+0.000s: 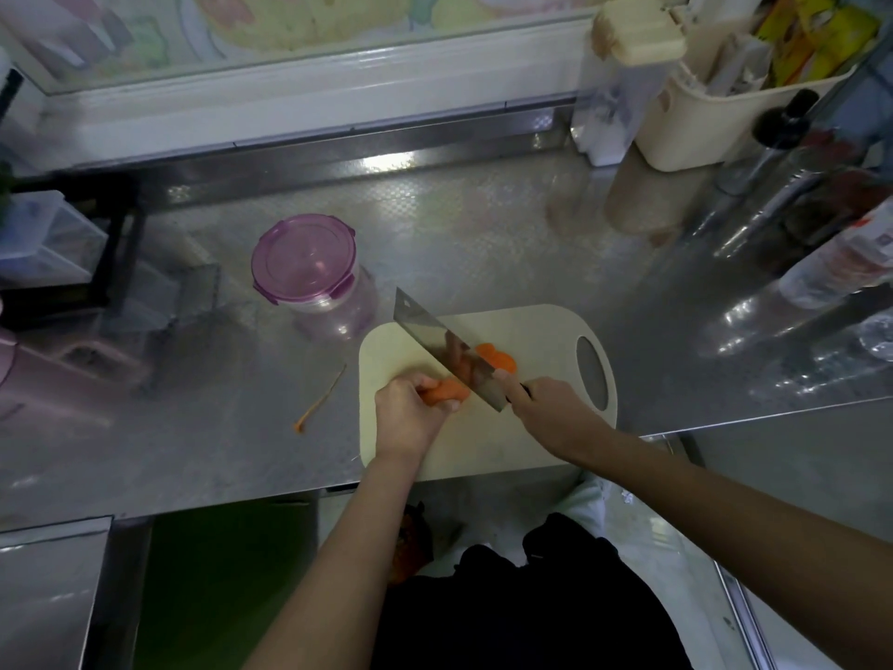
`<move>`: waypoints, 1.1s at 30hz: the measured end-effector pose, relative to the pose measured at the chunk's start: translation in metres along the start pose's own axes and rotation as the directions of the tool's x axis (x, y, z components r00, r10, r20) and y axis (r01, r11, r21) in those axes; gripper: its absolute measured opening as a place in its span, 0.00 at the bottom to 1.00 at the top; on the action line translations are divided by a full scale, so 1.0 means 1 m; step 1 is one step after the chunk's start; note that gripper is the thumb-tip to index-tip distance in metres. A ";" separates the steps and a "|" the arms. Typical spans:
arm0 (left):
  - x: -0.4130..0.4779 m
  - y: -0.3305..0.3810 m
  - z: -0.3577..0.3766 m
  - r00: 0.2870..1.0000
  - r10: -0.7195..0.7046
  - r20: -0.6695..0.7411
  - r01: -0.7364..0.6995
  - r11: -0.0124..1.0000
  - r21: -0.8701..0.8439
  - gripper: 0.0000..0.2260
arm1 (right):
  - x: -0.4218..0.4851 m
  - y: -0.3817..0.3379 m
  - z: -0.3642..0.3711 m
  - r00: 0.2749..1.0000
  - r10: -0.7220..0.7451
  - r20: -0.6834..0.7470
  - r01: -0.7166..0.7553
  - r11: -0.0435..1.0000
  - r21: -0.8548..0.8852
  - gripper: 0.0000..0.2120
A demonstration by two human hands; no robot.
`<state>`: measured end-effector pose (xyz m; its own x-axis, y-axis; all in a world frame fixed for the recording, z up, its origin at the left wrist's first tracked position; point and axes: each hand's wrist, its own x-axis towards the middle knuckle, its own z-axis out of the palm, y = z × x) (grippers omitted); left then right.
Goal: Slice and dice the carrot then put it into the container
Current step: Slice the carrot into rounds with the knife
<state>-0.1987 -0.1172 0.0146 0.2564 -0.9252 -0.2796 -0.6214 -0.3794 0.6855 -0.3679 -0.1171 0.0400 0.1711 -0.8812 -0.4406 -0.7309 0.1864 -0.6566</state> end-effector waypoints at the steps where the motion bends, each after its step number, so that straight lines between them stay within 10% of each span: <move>1: 0.000 0.000 0.000 1.000 -0.002 -0.001 0.002 1.000 0.001 0.12 | 0.000 0.000 0.000 1.000 0.002 0.005 -0.002 1.000 -0.008 0.27; 19: -0.001 0.000 0.001 0.999 0.029 0.016 -0.028 0.999 -0.014 0.07 | 0.011 -0.026 -0.007 0.990 -0.048 0.133 0.059 0.995 -0.086 0.13; 33: 0.003 -0.002 0.004 1.000 0.003 0.004 -0.003 1.000 0.004 0.09 | 0.033 -0.036 0.007 0.988 0.011 0.155 -0.006 0.999 -0.033 0.22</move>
<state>-0.1996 -0.1187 0.0095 0.2513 -0.9264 -0.2803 -0.6250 -0.3764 0.6838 -0.3310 -0.1496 0.0446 0.2633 -0.8009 -0.5379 -0.7531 0.1778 -0.6334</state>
